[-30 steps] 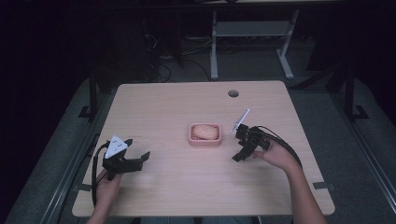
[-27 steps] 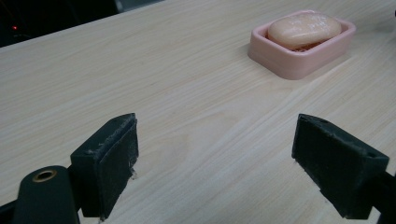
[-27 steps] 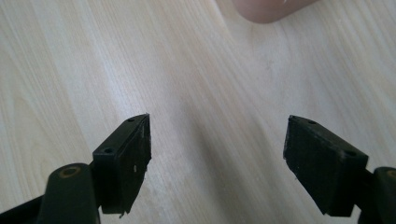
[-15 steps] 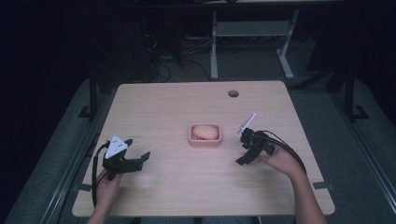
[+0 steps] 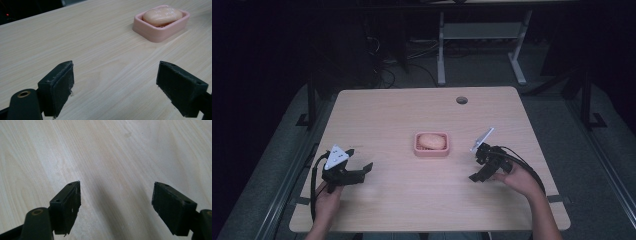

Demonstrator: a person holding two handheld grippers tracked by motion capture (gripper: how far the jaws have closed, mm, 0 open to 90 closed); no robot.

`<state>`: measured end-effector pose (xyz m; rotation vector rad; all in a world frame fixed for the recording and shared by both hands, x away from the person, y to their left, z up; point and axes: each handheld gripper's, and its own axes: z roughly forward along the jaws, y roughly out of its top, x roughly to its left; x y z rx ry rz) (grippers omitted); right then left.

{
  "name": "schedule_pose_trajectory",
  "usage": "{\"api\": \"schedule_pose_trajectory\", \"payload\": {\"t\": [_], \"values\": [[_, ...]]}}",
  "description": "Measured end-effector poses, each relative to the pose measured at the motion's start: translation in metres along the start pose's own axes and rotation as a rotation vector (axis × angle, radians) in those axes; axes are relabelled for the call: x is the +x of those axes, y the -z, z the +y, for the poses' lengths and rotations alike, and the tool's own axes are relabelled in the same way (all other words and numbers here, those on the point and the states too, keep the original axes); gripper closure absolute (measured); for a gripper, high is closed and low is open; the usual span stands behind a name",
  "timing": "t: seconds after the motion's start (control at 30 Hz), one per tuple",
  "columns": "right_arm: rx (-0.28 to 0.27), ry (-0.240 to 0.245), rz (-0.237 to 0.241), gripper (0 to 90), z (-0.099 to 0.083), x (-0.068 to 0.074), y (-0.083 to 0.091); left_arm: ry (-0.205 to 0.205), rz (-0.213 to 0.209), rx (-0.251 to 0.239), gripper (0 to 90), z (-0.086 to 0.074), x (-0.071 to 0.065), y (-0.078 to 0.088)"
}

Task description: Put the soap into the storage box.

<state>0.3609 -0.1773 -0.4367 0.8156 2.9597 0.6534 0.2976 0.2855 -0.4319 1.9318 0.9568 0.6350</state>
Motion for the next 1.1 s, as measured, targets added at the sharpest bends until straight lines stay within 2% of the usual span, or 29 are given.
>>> {"api": "schedule_pose_trajectory", "payload": {"t": [0.53, 0.67, 0.77, 0.9, 1.1], "values": [[-0.040, -0.025, -0.031, 22.6, -0.026, 0.012, 0.003, -0.008, 0.001, 0.002, 14.3, 0.000, -0.001, -0.001], [-0.057, -0.033, -0.033, 22.9, -0.031, 0.015, 0.003, -0.017, 0.018, 0.004, 14.3, 0.000, -0.001, -0.001], [-0.075, -0.040, -0.035, 22.9, -0.036, 0.019, 0.004, -0.005, -0.009, 0.006, 14.3, -0.001, 0.001, 0.000], [-0.090, -0.039, -0.048, 22.9, -0.039, 0.025, 0.006, 0.007, -0.015, -0.001, 14.3, -0.001, 0.001, -0.001], [-0.129, -0.045, -0.069, 22.9, -0.044, 0.036, 0.009, 0.000, -0.011, 0.002, 14.3, -0.001, -0.001, -0.002]]}}
